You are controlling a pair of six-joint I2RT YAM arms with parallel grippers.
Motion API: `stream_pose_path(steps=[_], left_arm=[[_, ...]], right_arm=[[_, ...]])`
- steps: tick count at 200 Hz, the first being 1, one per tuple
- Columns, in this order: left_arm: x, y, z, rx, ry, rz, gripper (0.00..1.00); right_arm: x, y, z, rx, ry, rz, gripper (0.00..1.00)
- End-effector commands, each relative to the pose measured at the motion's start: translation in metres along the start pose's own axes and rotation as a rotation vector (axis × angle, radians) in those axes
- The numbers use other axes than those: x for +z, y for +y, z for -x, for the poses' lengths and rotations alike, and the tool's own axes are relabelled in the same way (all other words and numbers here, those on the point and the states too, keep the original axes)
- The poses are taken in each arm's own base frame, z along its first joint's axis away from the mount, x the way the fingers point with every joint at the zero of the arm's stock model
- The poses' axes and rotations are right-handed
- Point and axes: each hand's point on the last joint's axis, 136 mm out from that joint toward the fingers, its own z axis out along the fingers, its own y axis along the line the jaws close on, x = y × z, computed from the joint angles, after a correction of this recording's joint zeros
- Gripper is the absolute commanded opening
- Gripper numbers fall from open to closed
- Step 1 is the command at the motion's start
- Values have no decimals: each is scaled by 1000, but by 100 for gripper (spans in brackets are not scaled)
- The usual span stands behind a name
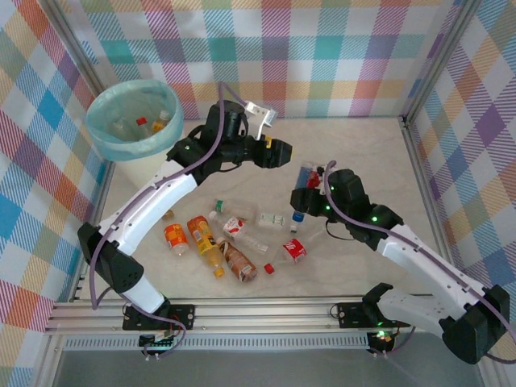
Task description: Put the plastic bottles in the bin
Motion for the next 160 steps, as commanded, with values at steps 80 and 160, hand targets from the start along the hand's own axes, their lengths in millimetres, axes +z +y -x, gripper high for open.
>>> stream_pose_path(steps=[80, 160], left_arm=[[20, -15, -16, -159, 91, -145, 67], [18, -19, -30, -121, 148, -170, 67]], right_arm=[[-5, 86, 34, -175, -132, 389, 60], [-10, 80, 39, -183, -175, 351, 63]])
